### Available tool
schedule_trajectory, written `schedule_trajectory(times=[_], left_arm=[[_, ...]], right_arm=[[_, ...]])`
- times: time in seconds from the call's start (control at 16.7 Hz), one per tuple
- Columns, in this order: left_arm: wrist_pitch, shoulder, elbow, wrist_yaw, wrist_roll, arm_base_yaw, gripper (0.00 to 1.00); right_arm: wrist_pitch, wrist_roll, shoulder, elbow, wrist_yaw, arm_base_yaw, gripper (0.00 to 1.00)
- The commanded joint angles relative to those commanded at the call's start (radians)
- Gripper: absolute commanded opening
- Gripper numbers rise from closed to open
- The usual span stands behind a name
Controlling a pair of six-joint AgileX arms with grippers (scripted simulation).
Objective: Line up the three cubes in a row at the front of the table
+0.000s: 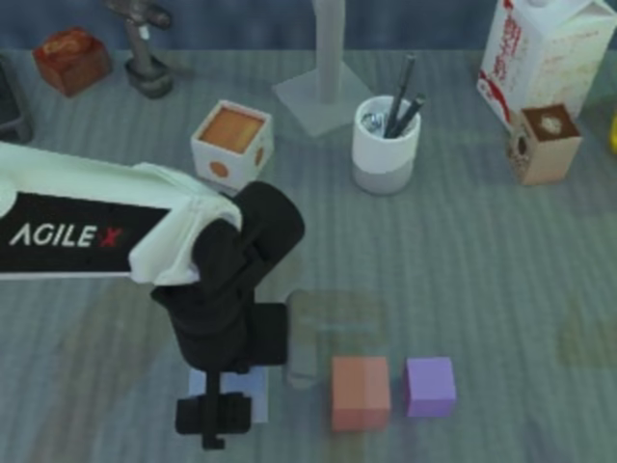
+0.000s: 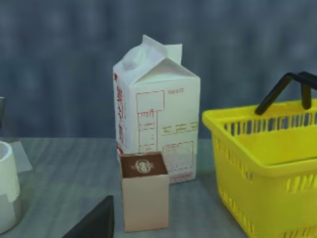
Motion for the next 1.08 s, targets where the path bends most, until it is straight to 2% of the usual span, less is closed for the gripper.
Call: schedule_trajectory(times=[0.24,0.3,0.84,1.08], left_arm=[[0.000,0.000,0.000,0.000,0.000,0.000,0.98],[0.000,0.000,0.000,0.000,0.000,0.000,1.00],[-0.003,-0.002,0.003,0.000,0.001,0.001,1.00],[-0.109,-0.047,0.068,0.000,0.003,0.006,1.00]], right_arm=[[0.000,0.000,0.000,0.000,0.000,0.000,1.00],[0.000,0.000,0.000,0.000,0.000,0.000,1.00],[0.000,0.000,0.000,0.000,0.000,0.000,1.00],[0.000,0.000,0.000,0.000,0.000,0.000,1.00]])
